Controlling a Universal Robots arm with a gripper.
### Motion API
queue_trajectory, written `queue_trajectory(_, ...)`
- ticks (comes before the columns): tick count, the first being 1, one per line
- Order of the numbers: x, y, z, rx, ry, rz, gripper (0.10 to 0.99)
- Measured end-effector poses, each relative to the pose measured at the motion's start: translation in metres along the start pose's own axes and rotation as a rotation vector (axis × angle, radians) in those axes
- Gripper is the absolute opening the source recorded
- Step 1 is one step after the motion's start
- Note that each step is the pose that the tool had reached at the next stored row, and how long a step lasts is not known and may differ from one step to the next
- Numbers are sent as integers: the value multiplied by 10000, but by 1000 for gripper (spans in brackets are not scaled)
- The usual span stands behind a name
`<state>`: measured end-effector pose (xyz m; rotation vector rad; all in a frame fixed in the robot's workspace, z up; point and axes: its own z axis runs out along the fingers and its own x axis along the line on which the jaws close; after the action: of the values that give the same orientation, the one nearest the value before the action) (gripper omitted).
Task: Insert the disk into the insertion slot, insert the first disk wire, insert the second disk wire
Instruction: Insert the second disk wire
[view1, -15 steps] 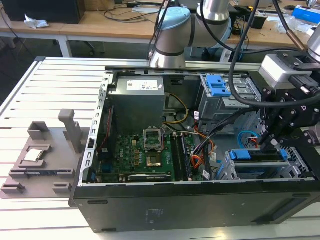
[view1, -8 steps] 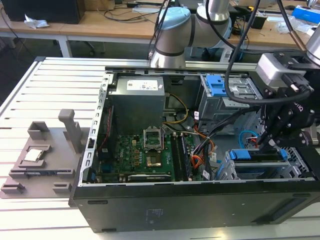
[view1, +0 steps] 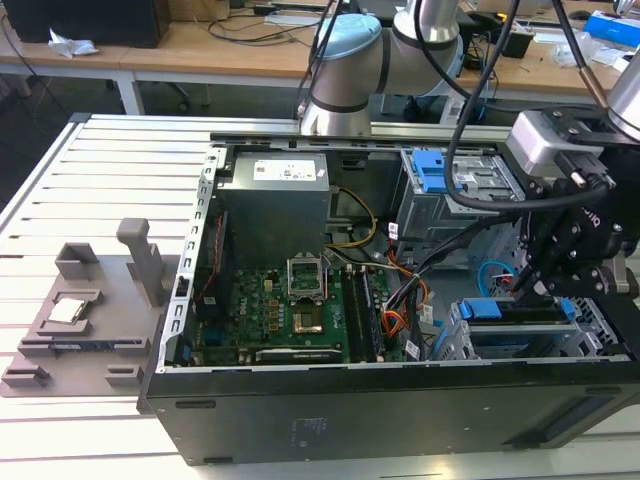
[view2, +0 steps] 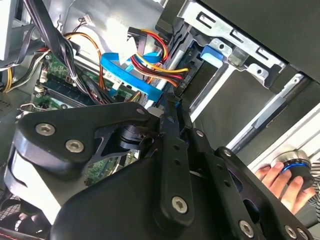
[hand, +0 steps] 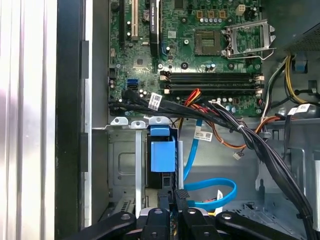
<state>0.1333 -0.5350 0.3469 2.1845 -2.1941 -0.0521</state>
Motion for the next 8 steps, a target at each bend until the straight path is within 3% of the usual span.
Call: queue_trajectory(8, -7, 9, 39, 2, -4, -1, 161)
